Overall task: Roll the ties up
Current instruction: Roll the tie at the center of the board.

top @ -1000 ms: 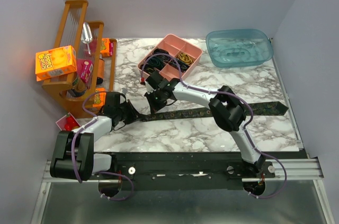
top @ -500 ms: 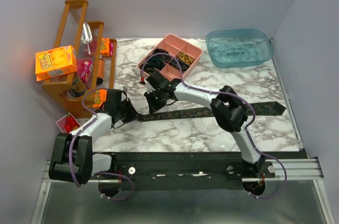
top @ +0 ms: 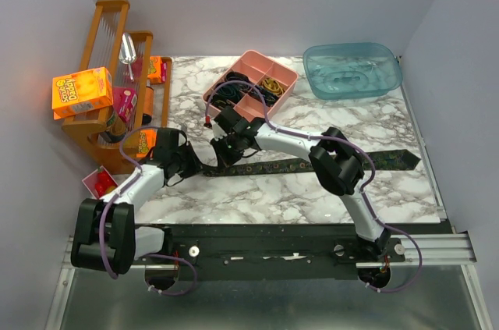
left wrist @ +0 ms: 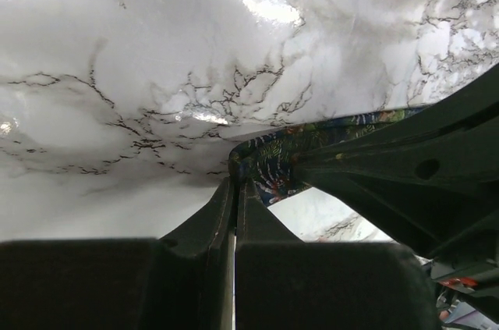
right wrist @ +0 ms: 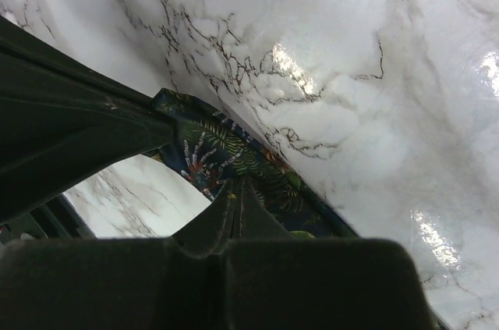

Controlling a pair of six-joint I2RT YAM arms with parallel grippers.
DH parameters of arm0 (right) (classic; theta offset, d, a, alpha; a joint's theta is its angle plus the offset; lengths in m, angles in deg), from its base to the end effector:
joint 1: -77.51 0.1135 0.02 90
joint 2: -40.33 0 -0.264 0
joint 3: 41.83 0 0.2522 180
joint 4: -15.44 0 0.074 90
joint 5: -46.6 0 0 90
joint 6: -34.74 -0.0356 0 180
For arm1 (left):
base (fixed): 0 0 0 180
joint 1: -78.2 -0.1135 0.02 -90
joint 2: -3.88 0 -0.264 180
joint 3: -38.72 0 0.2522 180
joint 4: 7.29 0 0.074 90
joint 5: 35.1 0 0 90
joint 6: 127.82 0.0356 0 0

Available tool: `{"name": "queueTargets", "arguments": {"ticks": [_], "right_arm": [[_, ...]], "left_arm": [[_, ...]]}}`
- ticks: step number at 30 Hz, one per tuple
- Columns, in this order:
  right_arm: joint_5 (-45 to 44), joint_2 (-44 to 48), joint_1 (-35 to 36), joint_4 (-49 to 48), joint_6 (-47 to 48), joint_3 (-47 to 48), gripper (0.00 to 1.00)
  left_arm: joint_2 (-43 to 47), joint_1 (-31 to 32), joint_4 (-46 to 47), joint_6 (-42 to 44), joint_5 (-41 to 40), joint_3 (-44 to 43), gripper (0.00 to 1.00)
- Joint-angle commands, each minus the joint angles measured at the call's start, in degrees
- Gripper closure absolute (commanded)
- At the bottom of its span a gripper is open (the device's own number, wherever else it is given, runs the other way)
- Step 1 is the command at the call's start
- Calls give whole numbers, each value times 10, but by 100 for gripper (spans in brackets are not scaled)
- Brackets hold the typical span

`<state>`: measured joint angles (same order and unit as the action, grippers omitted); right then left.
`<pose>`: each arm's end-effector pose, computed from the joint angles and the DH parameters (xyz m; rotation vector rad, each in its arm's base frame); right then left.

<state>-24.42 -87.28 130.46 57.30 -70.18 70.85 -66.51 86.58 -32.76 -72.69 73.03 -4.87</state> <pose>0.2822 0.3931 0.1676 -1.0152 2.5293 0.8307 0.2185 -0.0434 0.1632 -0.4498 2.5189 -0.7007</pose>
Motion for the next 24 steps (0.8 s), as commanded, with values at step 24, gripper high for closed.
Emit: {"name": "queueTargets", "arguments": {"ticks": [24], "right_arm": [[18,-5,7,-125,-76,-90,99]], "left_arm": [[34,67,87,-66,11,-12,100]]}}
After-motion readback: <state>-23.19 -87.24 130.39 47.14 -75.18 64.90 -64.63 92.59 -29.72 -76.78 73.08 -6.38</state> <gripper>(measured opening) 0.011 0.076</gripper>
